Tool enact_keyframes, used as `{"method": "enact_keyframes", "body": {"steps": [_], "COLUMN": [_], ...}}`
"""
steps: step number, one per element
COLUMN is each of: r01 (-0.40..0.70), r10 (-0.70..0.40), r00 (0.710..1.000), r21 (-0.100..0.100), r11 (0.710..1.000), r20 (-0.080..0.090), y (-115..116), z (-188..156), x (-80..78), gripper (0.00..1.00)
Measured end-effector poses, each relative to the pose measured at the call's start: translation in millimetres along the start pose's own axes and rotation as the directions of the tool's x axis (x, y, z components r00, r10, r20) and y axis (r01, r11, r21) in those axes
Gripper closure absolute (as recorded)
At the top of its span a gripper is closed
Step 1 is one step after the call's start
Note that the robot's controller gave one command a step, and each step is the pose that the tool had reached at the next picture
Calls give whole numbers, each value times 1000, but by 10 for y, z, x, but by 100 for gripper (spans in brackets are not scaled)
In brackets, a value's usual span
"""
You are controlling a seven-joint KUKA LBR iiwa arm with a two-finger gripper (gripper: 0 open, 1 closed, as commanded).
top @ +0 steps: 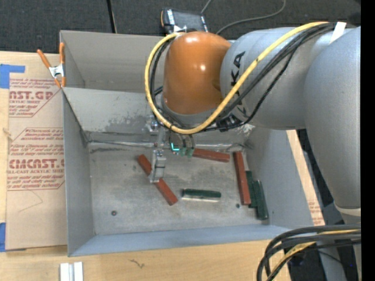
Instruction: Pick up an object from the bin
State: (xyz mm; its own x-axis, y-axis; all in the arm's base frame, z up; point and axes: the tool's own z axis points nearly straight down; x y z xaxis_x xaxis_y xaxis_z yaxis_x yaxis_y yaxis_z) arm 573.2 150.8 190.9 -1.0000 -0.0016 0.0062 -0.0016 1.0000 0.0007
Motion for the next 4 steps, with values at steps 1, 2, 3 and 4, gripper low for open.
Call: {"method": "enact_keyframes", "body": {"steps": [1,2,3,4], "r01": [-27,145,143,202], "r10": [27,-145,-143,-202], "r00": [1000,989,990,979], "r21": [1,0,0,1], "r11": [1000,989,990,979], "r20": [-1,3,5,14], "y": [-879,-380,-392,-39], "z": [1245,1209,1207,-66], "x": [58,761,751,744], "gripper": [0,0,100,100]}}
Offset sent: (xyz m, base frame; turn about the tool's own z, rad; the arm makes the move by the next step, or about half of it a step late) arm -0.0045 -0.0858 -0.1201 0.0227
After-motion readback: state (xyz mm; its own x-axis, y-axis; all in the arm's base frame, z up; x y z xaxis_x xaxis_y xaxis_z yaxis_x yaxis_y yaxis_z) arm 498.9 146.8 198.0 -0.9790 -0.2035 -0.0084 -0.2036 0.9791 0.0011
